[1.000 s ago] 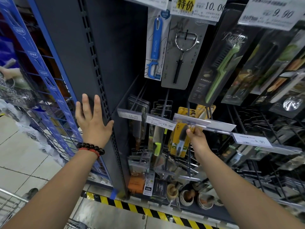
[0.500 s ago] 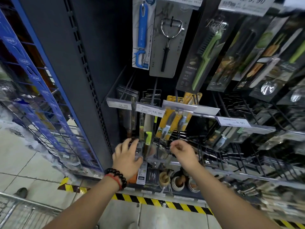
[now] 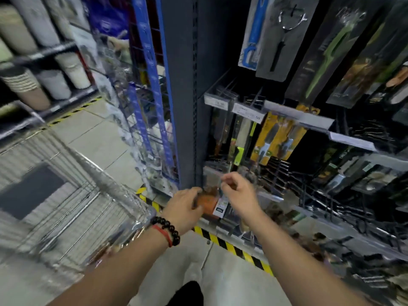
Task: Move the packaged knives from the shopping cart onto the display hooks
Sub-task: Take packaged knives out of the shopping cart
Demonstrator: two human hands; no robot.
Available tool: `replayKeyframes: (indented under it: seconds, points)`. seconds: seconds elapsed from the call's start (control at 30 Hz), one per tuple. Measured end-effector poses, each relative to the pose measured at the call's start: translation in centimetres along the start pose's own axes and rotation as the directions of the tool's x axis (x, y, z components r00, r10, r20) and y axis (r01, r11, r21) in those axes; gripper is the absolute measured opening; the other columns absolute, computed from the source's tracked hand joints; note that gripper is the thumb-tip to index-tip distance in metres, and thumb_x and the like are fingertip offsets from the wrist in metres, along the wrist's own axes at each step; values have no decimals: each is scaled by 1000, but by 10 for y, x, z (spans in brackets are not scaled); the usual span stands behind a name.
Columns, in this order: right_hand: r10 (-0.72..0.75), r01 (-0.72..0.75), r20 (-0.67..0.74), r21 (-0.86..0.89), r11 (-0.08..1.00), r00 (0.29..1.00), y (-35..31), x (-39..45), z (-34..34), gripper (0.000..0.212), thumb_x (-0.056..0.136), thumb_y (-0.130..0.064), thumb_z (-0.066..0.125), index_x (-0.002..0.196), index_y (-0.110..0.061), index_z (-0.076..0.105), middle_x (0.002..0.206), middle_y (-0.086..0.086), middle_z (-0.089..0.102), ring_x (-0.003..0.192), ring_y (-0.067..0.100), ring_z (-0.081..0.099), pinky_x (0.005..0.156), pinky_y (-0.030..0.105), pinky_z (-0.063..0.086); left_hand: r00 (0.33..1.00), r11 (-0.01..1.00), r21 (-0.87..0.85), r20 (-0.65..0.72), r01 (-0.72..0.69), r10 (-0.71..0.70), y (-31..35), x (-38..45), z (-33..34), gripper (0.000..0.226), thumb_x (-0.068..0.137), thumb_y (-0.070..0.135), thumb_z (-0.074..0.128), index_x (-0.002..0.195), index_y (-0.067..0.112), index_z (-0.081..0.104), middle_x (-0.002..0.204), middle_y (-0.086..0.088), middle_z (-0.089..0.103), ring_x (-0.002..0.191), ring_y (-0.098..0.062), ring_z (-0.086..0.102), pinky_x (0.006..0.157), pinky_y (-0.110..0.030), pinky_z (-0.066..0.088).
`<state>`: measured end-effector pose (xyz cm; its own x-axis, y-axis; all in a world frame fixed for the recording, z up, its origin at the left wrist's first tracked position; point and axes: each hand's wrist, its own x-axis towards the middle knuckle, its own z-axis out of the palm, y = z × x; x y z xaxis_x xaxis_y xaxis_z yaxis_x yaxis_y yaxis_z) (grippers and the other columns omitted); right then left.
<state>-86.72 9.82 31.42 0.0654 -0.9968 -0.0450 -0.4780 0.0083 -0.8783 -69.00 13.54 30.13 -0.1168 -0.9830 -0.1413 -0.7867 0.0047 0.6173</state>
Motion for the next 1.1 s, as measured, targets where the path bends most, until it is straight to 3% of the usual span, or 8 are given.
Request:
replayKeyframes:
  seconds: [0.13, 0.2, 0.33, 0.5, 0.63, 0.77, 0.93, 1.1]
  points:
    - [-12, 11, 112, 13, 1000, 994, -15, -30, 58, 15, 92, -11, 58, 91, -26, 62, 83, -13, 63, 81, 8, 60, 75, 27, 48, 989, 994, -42, -100, 103, -107, -33, -55, -23, 38, 78, 29, 48, 113, 25, 61, 106, 2, 66, 101, -18, 59, 86, -36, 50]
    - [-45, 42, 156, 18, 999, 987, -25, -41, 86, 15, 90, -11, 60, 90, -25, 64, 80, -12, 65, 79, 10, 62, 74, 28, 49, 970, 983, -30, -157, 183, -185, -50, -80, -36, 40, 77, 31, 48, 115, 25, 61, 105, 0, 66, 101, -20, 60, 84, -35, 49]
    - [-85, 87, 202, -1, 996, 976, -50, -61, 137, 16, 88, -7, 61, 94, -19, 69, 81, -6, 65, 68, 3, 57, 64, 13, 41, 926, 949, 10, -222, 317, -307, -89, -126, -64, 57, 72, 45, 43, 124, 26, 57, 116, -2, 64, 113, -23, 56, 92, -37, 47]
    - [-106, 122, 281, -39, 992, 954, -76, -88, 204, 17, 85, -9, 61, 94, -21, 70, 87, -5, 68, 83, 11, 61, 76, 23, 46, 897, 915, 29, -209, 403, -389, -160, -181, -98, 47, 90, 38, 51, 136, 30, 46, 134, 2, 56, 121, -19, 51, 99, -37, 46]
    - [-61, 107, 333, -119, 987, 941, -96, -115, 269, 14, 89, -17, 60, 98, -26, 67, 94, -9, 68, 89, 8, 62, 77, 20, 45, 894, 917, 2, -226, 398, -388, -218, -222, -126, 45, 92, 35, 51, 136, 29, 47, 131, 3, 55, 118, -16, 51, 94, -32, 45]
    - [-10, 42, 266, -115, 993, 964, -109, -148, 327, 9, 91, -16, 62, 97, -20, 68, 90, -6, 69, 81, 8, 62, 72, 17, 47, 917, 933, -14, -180, 359, -356, -269, -256, -151, 44, 93, 33, 50, 136, 27, 48, 130, 2, 56, 121, -17, 48, 101, -34, 42]
    - [60, -48, 157, -81, 996, 986, -126, -165, 351, 13, 92, -3, 59, 96, -13, 66, 80, 1, 63, 49, -9, 55, 46, 3, 37, 955, 960, -3, -100, 280, -279, -304, -254, -169, 44, 94, 31, 50, 137, 24, 47, 134, 2, 54, 121, -17, 50, 98, -31, 41]
    - [116, -108, 52, -129, 986, 992, -121, -146, 353, 12, 91, -12, 60, 94, -24, 63, 86, -13, 63, 74, 0, 57, 59, 3, 38, 979, 979, -11, 33, 203, -203, -317, -209, -172, 46, 93, 32, 50, 138, 27, 45, 134, 0, 53, 97, -15, 60, 78, -25, 50]
